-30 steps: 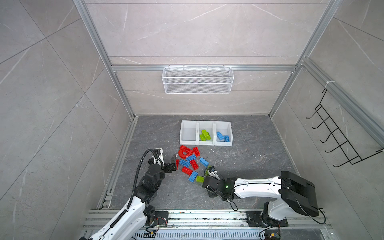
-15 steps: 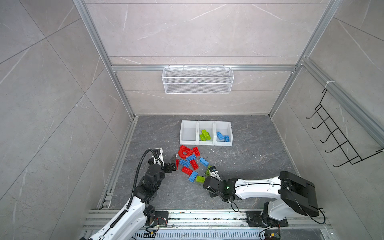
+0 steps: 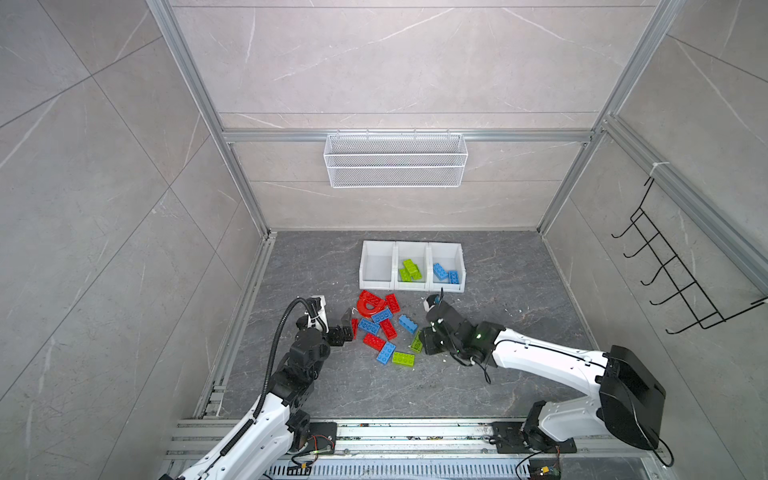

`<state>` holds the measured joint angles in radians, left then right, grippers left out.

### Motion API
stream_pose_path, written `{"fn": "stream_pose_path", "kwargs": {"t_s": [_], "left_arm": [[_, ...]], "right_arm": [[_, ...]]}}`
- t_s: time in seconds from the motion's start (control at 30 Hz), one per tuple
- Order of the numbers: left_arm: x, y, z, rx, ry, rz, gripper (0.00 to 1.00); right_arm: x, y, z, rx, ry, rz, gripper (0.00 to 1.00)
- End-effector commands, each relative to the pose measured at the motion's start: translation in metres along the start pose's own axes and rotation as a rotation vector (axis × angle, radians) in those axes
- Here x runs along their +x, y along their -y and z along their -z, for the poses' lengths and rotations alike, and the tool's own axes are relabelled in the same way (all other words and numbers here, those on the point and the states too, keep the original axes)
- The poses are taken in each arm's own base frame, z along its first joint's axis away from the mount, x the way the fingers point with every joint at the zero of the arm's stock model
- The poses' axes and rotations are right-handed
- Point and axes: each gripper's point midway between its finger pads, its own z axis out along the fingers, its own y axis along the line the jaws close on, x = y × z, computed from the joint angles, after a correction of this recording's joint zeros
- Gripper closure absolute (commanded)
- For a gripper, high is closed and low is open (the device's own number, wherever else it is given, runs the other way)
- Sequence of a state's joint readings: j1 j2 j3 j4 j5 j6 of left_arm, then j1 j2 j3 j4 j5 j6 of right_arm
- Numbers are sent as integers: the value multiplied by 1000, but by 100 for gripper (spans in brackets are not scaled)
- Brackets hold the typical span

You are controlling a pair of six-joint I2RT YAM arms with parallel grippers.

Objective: Sort the legos into containers by color
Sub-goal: 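Carry the green brick into the middle compartment and release it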

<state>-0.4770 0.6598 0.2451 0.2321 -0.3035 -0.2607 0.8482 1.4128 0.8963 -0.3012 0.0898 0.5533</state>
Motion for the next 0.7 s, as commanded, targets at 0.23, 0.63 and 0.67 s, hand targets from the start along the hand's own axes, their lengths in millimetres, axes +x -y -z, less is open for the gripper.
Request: {"fn": "stream_pose_path", "kwargs": {"t_s": [0.23, 0.63, 0.67], "left_arm": [[-11, 3, -1, 14, 33, -1, 0], [-11, 1, -1, 5, 35, -7, 0], [-11, 2, -1, 8, 36, -7, 0]], "right_arm": [[-134, -12, -36, -160, 62, 69, 77], [-209, 54, -105, -120, 112, -44, 78], [-210, 57, -107, -115, 114, -50, 77]]}}
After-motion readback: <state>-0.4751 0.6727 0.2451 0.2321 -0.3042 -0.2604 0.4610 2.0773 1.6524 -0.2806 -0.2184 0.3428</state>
